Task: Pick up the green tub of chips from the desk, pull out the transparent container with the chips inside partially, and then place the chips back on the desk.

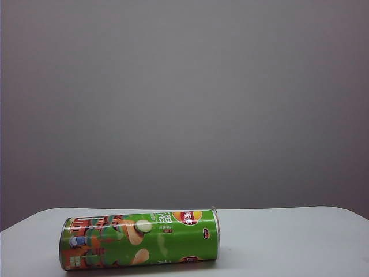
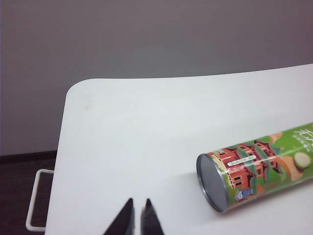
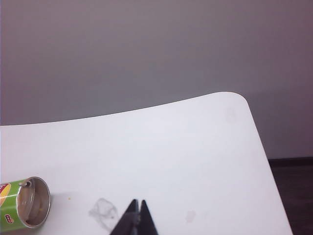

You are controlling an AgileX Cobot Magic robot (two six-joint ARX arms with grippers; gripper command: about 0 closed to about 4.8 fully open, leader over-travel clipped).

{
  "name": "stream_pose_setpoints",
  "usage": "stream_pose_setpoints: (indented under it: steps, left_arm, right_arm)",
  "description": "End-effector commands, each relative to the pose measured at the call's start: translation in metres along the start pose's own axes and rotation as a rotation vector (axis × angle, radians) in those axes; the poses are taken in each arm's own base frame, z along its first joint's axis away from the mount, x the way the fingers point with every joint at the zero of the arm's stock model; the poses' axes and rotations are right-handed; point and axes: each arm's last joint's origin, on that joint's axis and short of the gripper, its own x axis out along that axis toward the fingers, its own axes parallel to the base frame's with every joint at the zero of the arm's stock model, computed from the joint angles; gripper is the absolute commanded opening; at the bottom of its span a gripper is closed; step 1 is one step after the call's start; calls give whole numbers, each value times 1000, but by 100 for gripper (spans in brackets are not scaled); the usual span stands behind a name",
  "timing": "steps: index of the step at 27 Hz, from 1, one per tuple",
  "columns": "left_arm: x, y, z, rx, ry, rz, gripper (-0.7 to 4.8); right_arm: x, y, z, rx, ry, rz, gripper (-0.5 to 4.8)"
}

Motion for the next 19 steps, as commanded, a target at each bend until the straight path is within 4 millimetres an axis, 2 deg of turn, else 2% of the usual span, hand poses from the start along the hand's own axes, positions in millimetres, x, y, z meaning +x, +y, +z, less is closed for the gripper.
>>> stream_pose_setpoints:
  steps: [1, 8, 10, 12, 19]
  left_arm:
    - [0, 0, 0, -3, -1, -2, 26]
    - [0, 0, 1, -8, -8, -8, 26]
    - [-1, -1, 4, -62, -21, -46, 26]
    - [-8, -3, 25, -136, -86, -122, 25]
    - [-27, -2, 84, -118, -229, -123, 24]
  right_arm:
    - [1, 0, -1, -3, -2, -5, -1]
    - [1, 0, -1, -3, -2, -5, -1]
    - [1, 0, -1, -2, -5, -3, -1]
    - [-1, 2, 6, 0, -28, 36, -2]
    - [-16, 9, 44, 19, -167, 5, -3]
